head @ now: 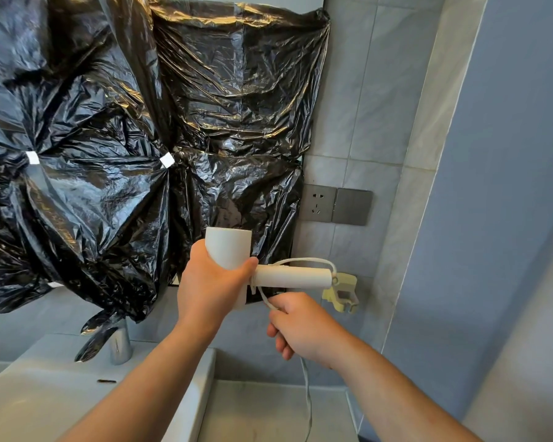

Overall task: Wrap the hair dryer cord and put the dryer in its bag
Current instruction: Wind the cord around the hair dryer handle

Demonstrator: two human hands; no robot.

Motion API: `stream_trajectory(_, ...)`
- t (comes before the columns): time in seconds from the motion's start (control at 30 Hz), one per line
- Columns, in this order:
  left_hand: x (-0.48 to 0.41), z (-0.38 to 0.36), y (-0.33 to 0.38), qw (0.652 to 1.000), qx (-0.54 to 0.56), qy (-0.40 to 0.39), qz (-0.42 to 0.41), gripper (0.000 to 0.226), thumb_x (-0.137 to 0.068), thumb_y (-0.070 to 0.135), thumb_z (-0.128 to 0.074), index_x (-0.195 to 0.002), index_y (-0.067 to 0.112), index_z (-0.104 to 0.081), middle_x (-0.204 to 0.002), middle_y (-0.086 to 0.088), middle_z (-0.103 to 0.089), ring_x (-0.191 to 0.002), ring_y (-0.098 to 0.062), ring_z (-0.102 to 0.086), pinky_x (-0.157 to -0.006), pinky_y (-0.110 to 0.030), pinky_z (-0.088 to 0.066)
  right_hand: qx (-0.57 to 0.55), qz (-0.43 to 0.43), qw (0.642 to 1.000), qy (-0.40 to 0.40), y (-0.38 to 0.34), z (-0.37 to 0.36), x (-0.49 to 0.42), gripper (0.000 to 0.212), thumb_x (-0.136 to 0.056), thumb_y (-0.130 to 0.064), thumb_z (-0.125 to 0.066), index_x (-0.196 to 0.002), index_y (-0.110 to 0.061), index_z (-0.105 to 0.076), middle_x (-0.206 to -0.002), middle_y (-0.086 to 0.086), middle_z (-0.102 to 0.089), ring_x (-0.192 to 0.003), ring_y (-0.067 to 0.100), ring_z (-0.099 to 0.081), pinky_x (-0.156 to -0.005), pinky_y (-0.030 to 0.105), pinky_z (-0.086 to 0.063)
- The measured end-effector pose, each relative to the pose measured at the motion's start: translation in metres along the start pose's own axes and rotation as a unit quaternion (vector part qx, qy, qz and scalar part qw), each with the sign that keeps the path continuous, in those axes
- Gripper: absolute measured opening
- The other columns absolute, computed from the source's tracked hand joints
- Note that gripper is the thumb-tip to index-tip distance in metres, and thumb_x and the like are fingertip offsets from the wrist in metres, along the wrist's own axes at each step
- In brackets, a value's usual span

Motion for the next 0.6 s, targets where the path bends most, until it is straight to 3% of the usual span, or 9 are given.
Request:
stream_trajectory(0.13, 0.002, 0.004, 0.001, 0.999, -0.034, 0.025, -0.005, 0.069, -0.066, 0.060, -0.077, -0.116, 0.026, -0.044, -0.094, 0.007, -0.058, -0.086, -0.022, -0.060, -0.069, -0.040, -0.054, 0.052, 0.028, 0.998, -0.026, -0.013, -0.004, 0.005, 0.025, -0.095, -0.015, -0.036, -0.098, -0.020, -0.061, -0.074, 0.001, -0.063, -0.048, 0.009, -0.054, -0.049, 0.025, -0.051)
stream_trajectory(0.27, 0.001, 0.004, -0.003, 0.999, -0.046, 0.002, -0.005, 0.061, -0.065, 0.055, -0.078, -0.109, 0.030, -0.043, -0.090, 0.009, -0.060, -0.084, -0.023, -0.062, -0.071, -0.042, -0.055, 0.100, 0.089, 0.990, 0.040, -0.026, 0.010, 0.005, 0.029, -0.097, -0.020, -0.041, -0.108, -0.023, -0.068, -0.087, -0.006, -0.071, -0.049, -0.002, -0.050, -0.048, 0.011, -0.038)
stream_trajectory(0.4, 0.003, 0.004, -0.005, 0.998, -0.023, -0.050, -0.021, 0.064, -0.059, 0.056, -0.077, -0.111, 0.038, -0.044, -0.091, 0.014, -0.062, -0.086, -0.015, -0.063, -0.074, -0.044, -0.057, 0.112, 0.129, 0.984, 0.056, -0.034, 0.023, 0.004, 0.025, -0.095, -0.019, -0.042, -0.095, -0.037, -0.059, -0.084, -0.012, -0.072, -0.055, 0.002, -0.050, -0.053, 0.019, -0.041)
stream_trajectory(0.5, 0.003, 0.006, -0.003, 0.995, -0.032, -0.082, -0.042, 0.064, -0.059, 0.052, -0.080, -0.112, 0.040, -0.045, -0.092, 0.017, -0.062, -0.087, -0.013, -0.063, -0.076, -0.043, -0.056, 0.090, 0.135, 0.986, 0.049, -0.038, 0.034, 0.002, 0.025, -0.092, -0.013, -0.046, -0.084, -0.035, -0.055, -0.078, -0.010, -0.074, -0.051, 0.005, -0.047, -0.049, 0.020, -0.038)
stream_trajectory(0.6, 0.003, 0.006, -0.001, 0.989, -0.045, -0.125, -0.058, 0.064, -0.060, 0.048, -0.082, -0.113, 0.043, -0.045, -0.093, 0.018, -0.062, -0.087, -0.008, -0.062, -0.077, -0.042, -0.056, 0.111, 0.127, 0.985, 0.044, -0.039, 0.042, -0.003, 0.023, -0.090, -0.013, -0.050, -0.081, -0.033, -0.057, -0.074, -0.011, -0.074, -0.062, 0.003, -0.058, -0.062, 0.026, -0.047)
Point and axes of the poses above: each hand's wrist, its own x-axis away from the middle knuckle, its own z-axis out of the back of the hand, y = z × x, the point moved 4 cm from there along -x, towards the middle knuckle
